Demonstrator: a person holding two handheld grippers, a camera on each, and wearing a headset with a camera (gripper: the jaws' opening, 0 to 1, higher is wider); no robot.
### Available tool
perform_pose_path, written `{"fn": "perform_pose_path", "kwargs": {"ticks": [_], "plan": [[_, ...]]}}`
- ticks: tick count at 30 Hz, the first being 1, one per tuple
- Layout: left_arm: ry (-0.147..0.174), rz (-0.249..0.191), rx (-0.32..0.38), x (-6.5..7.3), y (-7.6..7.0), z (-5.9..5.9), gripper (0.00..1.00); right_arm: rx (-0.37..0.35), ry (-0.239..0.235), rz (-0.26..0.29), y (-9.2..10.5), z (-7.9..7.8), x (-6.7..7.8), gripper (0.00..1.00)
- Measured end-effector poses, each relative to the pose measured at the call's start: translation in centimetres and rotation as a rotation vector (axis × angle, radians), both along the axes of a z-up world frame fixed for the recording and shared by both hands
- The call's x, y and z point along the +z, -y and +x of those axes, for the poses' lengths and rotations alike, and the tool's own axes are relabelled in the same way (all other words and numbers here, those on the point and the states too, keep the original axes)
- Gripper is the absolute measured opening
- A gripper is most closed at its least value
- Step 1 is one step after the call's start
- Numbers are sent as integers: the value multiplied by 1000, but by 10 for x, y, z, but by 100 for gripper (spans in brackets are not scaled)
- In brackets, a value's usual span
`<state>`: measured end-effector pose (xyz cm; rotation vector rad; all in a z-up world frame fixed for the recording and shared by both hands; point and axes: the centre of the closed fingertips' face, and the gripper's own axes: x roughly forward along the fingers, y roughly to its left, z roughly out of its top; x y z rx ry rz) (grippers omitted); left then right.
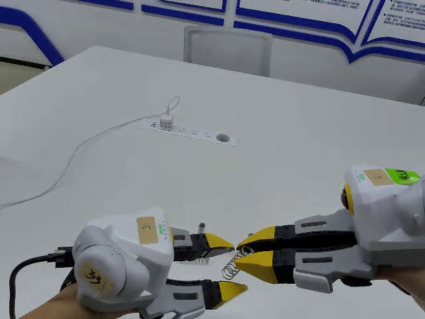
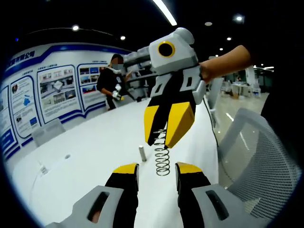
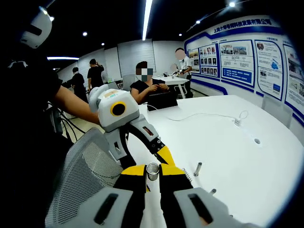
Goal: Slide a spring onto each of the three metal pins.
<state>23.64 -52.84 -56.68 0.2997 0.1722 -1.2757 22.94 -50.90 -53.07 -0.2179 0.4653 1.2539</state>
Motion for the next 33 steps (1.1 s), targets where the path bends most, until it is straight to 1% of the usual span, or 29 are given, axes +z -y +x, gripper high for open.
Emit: {"fn": "perform_pose_path", "kwargs": {"ticks": [1, 2, 4, 6, 9, 13, 15, 16, 18, 19, 24, 27, 33], "plan": [[4, 1, 6, 0, -1, 1, 32, -4, 1, -1, 1, 1, 0, 10], [-3, -5, 13, 0, -3, 3, 33, -9, 2, -3, 2, 3, 1, 10], [-17, -12, 24, 0, -4, 4, 39, -22, 6, -7, 4, 6, 1, 10], [-21, -9, 29, -2, -6, 5, 44, -35, 11, -8, 7, 10, 2, 10], [-27, -4, 35, -4, -12, 7, 48, -56, 19, -9, 12, 15, 4, 10], [-36, -12, 89, -5, -24, 15, 60, -90, 27, -21, 20, 24, 4, 10], [-41, -23, 118, -4, -29, 20, 65, -124, 15, -21, 25, 29, 5, 10], [-45, -29, 128, -4, -31, 21, 66, -140, 14, -24, 26, 32, 5, 11], [-56, -42, 147, -3, -36, 24, 68, -164, 30, -44, 32, 39, 4, 11], [-57, -43, 154, -3, -38, 25, 69, -174, 29, -48, 33, 42, 4, 11], [-68, -30, 187, -8, -50, 29, 74, -226, 34, -70, 43, 57, 1, 11], [-86, -32, 212, -12, -58, 32, 77, -251, 37, -91, 48, 65, -3, 11], [-100, -40, 245, -13, -67, 35, 81, -305, 23, -123, 58, 81, -14, 11]]}}
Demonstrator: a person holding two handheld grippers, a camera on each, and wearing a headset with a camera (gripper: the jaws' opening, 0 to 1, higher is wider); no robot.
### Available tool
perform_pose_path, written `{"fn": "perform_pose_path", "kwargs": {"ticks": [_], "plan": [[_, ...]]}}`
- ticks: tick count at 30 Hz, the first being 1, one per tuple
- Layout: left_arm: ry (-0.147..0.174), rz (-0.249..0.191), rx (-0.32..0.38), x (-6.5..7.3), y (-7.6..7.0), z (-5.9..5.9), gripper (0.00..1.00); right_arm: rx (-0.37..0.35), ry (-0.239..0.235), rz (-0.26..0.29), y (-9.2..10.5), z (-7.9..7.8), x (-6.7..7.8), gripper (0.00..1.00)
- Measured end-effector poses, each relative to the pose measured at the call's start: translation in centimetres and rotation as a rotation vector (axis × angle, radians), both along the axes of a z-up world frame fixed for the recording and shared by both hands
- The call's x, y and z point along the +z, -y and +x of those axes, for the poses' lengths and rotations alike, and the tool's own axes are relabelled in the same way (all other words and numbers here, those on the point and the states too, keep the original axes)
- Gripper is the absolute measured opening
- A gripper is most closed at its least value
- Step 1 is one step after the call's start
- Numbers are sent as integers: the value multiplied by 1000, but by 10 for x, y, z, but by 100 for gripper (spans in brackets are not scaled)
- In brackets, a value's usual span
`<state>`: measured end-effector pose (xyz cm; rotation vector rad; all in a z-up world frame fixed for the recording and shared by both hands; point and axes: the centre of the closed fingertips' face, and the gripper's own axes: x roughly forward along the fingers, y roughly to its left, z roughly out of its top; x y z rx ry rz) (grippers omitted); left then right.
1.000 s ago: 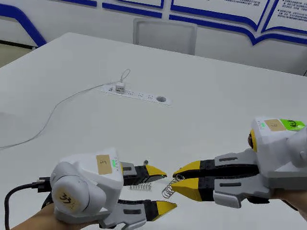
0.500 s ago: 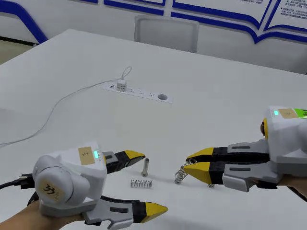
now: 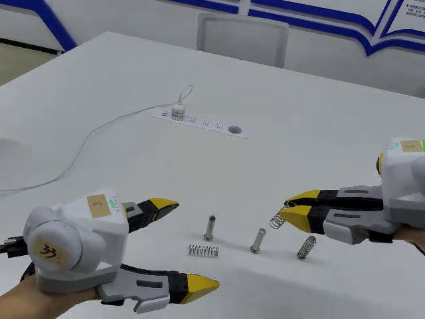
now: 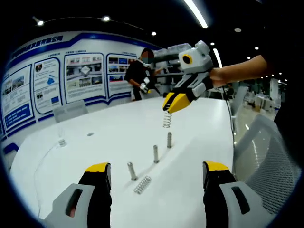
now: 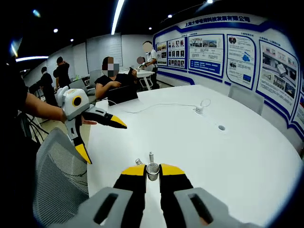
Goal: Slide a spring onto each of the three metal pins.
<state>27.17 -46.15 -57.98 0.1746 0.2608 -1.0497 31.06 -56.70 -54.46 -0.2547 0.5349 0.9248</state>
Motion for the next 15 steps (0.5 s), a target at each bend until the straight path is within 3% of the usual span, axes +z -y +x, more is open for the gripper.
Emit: {"fn": "perform_pose_path", "kwargs": {"ticks": [6, 12, 15], "plan": [[-17, 1, 26, -3, -7, 3, 85, -39, -8, -37, 5, 17, -13, 11], [-34, 0, 51, -7, -15, 5, 89, -77, -34, -85, 9, 30, -36, 11], [-41, -3, 70, -8, -20, 7, 93, -92, -48, -83, 8, 35, -44, 11]]}}
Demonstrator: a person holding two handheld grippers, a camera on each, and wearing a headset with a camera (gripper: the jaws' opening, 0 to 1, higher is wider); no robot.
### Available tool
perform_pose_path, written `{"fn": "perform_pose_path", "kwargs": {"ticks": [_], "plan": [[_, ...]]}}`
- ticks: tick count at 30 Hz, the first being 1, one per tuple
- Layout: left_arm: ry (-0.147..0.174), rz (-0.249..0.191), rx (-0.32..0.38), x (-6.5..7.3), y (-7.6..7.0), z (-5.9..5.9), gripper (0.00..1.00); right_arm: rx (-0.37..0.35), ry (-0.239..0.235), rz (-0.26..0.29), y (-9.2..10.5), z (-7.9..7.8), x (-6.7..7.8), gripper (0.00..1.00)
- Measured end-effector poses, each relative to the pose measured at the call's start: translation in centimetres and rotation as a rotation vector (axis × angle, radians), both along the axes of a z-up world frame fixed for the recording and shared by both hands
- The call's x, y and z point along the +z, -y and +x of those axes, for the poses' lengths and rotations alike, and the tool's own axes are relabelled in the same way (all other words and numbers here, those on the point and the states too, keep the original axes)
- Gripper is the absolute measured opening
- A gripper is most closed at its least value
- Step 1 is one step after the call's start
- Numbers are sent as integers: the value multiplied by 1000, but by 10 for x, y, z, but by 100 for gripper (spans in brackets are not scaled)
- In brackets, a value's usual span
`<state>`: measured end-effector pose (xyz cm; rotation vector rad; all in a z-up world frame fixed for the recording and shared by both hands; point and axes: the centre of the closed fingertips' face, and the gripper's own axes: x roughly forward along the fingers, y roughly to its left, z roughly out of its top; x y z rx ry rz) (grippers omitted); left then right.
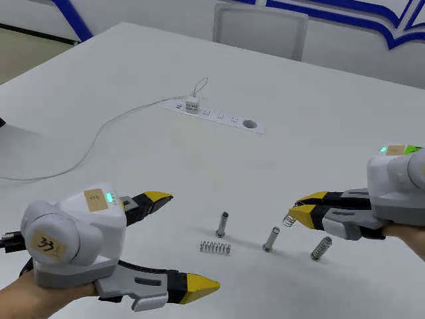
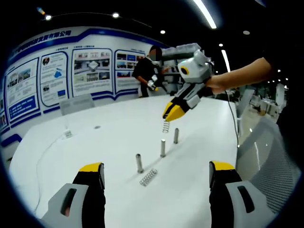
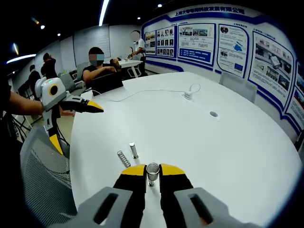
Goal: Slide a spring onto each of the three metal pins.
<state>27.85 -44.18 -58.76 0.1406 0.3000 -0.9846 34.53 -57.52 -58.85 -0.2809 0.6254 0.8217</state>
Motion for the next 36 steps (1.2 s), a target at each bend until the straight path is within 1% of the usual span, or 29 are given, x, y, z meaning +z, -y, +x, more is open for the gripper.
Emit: {"fn": "perform_pose_path", "kwargs": {"ticks": [3, 6, 7, 9, 12, 16, 18, 21, 28, 30, 31, 32, 36], "plan": [[-5, -3, 17, 0, -3, 3, 96, -3, -6, 0, -4, 3, -5, 11], [-6, -4, 29, 1, -6, 4, 97, -1, -17, -25, -4, 5, -12, 11], [-6, -4, 34, 1, -7, 5, 98, -5, -28, -18, -5, 5, -13, 11], [-8, -3, 42, 1, -9, 6, 98, -6, -32, -14, -6, 4, -13, 11], [-11, -3, 54, 0, -11, 8, 98, -4, -32, -19, -7, 5, -15, 11], [-10, -4, 69, 0, -13, 10, 99, -7, -47, -33, -7, 5, -21, 11], [-11, -6, 72, 0, -13, 11, 99, -9, -45, -19, -9, 6, -20, 11], [-14, 0, 73, -1, -15, 11, 99, -3, -38, -36, -8, 6, -20, 11], [-23, 3, 78, -5, -16, 11, 98, 3, -46, -39, -9, 3, -21, 11], [-25, 3, 75, -6, -15, 10, 98, 8, -44, -47, -9, 3, -20, 11], [-25, 4, 74, -6, -15, 10, 98, 12, -45, -59, -9, 2, -21, 11], [-25, 5, 73, -6, -15, 10, 98, 18, -42, -82, -8, 2, -23, 11], [-27, 5, 74, -7, -15, 9, 98, 23, -54, -92, -9, 0, -28, 11]]}}
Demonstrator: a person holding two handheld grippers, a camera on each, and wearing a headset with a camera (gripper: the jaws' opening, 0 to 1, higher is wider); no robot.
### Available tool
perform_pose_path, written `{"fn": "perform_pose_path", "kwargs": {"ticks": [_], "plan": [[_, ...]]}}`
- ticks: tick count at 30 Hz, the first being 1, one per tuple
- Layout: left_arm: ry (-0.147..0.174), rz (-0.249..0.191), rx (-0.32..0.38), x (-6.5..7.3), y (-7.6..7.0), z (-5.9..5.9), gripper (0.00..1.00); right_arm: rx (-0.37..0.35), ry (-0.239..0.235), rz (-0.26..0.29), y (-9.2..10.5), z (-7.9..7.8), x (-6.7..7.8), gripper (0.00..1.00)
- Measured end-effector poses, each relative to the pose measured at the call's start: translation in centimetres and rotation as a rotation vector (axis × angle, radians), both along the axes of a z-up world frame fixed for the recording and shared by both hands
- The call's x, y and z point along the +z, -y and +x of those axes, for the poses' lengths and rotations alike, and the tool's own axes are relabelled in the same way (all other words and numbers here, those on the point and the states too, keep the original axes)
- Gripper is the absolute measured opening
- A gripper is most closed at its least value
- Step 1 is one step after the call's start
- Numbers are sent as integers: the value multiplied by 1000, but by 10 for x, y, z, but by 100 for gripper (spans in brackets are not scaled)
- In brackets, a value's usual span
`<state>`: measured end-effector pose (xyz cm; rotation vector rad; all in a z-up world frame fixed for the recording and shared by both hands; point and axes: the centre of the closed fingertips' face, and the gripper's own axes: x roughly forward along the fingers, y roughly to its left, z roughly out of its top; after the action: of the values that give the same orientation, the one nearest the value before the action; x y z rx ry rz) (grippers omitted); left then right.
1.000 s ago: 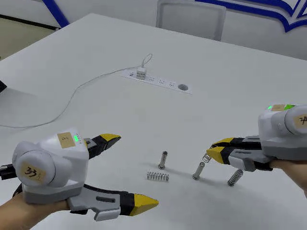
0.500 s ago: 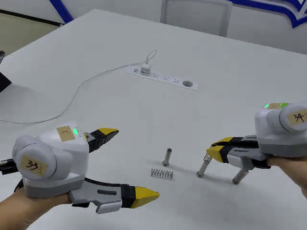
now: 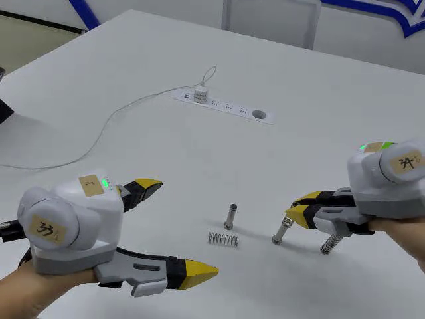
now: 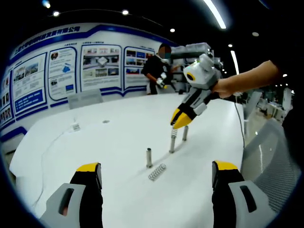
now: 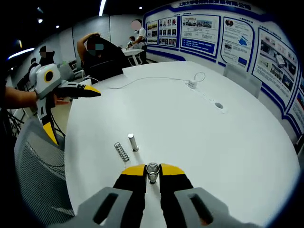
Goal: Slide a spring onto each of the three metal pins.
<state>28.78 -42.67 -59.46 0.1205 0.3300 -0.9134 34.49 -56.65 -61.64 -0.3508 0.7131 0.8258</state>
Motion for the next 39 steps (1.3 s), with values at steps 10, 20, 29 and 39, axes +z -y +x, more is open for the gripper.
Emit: {"fn": "perform_pose_path", "kwargs": {"ticks": [10, 20, 29, 39], "plan": [[-8, 12, -3, -1, 0, -2, 98, -9, -21, -11, -2, 4, -23, 11], [-19, 20, 3, -4, -2, 0, 98, -33, -32, -15, 1, 4, -37, 11], [-19, 24, 1, -5, -2, 0, 99, -29, -35, -42, 2, 2, -47, 11], [-13, 29, -12, -2, 2, -3, 98, -22, -23, -64, 3, 1, -50, 11]]}}
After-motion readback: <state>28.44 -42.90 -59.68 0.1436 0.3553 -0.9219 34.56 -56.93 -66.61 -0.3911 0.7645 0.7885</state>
